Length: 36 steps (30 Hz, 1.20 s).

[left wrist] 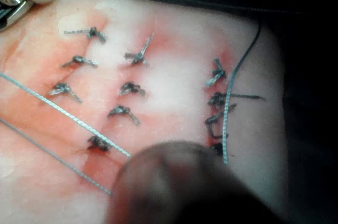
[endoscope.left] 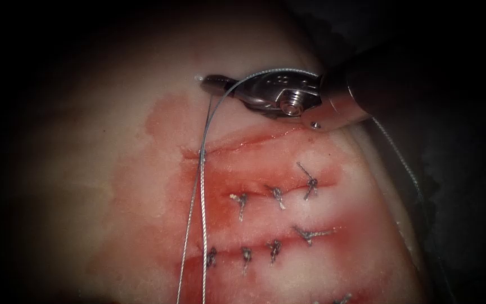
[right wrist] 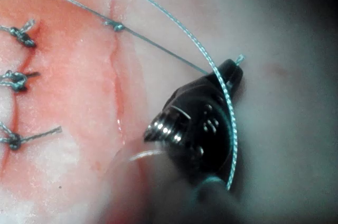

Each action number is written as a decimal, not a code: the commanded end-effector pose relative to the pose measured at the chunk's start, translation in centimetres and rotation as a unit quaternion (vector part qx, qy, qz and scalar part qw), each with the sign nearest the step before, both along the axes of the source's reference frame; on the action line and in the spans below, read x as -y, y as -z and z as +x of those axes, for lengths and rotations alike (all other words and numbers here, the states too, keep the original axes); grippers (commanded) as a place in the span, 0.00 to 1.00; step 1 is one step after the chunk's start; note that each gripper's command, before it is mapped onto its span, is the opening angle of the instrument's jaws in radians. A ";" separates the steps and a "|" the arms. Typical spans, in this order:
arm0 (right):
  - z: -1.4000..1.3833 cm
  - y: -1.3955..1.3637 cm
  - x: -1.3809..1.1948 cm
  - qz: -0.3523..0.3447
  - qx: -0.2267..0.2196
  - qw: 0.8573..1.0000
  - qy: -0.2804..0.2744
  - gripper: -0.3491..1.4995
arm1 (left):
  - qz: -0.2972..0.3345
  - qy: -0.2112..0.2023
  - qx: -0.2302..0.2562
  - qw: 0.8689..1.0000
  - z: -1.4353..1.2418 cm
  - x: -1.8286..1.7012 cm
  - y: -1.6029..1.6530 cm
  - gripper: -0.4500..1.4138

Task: Wound Closure
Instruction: Tighten the knot by pulling up with the right grasper and down with the left gripper, then loop the thread around the right grasper counterclockwise using the left gripper

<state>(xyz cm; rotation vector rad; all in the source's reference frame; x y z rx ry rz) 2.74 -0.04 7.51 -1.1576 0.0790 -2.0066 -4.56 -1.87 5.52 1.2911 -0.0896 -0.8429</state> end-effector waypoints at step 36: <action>0.34 1.13 0.51 -0.135 -0.094 0.986 0.013 0.76 | -0.196 0.516 0.279 0.786 0.33 -3.33 0.72 0.00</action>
